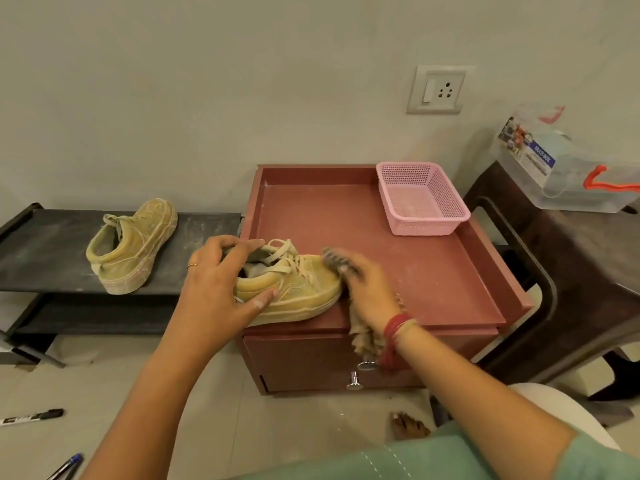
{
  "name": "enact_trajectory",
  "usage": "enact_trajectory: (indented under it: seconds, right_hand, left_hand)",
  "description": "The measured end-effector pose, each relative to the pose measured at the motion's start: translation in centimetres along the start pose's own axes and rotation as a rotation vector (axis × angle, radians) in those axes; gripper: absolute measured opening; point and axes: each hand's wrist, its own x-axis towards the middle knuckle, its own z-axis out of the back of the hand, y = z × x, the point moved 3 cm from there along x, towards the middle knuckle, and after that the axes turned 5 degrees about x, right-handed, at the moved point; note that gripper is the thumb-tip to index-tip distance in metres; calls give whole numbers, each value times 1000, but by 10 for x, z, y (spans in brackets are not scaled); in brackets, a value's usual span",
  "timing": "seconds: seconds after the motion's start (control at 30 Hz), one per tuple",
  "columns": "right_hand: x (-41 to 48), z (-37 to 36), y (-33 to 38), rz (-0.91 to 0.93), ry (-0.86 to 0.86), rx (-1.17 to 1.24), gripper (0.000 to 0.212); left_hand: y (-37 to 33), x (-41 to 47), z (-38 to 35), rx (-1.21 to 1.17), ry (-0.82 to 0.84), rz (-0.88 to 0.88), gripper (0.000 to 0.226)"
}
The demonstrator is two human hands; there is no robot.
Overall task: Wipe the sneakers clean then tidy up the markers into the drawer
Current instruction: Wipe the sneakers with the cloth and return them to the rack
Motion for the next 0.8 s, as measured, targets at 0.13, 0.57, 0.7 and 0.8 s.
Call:
enact_trajectory:
  seconds: [0.13, 0.57, 0.7, 0.8]
  right_hand:
    - [4, -13, -17, 53, 142, -162, 46]
    - [-8, -25, -10, 9, 154, -138, 42]
    - [4, -13, -16, -41, 95, -79, 42]
    - [4, -16, -10, -32, 135, -103, 40]
  left_hand:
    - [1, 3, 2, -37, -23, -7, 62]
    - [1, -1, 1, -38, -13, -33, 61]
    - [0, -1, 3, -25, -15, -38, 62]
    - [0, 0, 2, -40, -12, -42, 62]
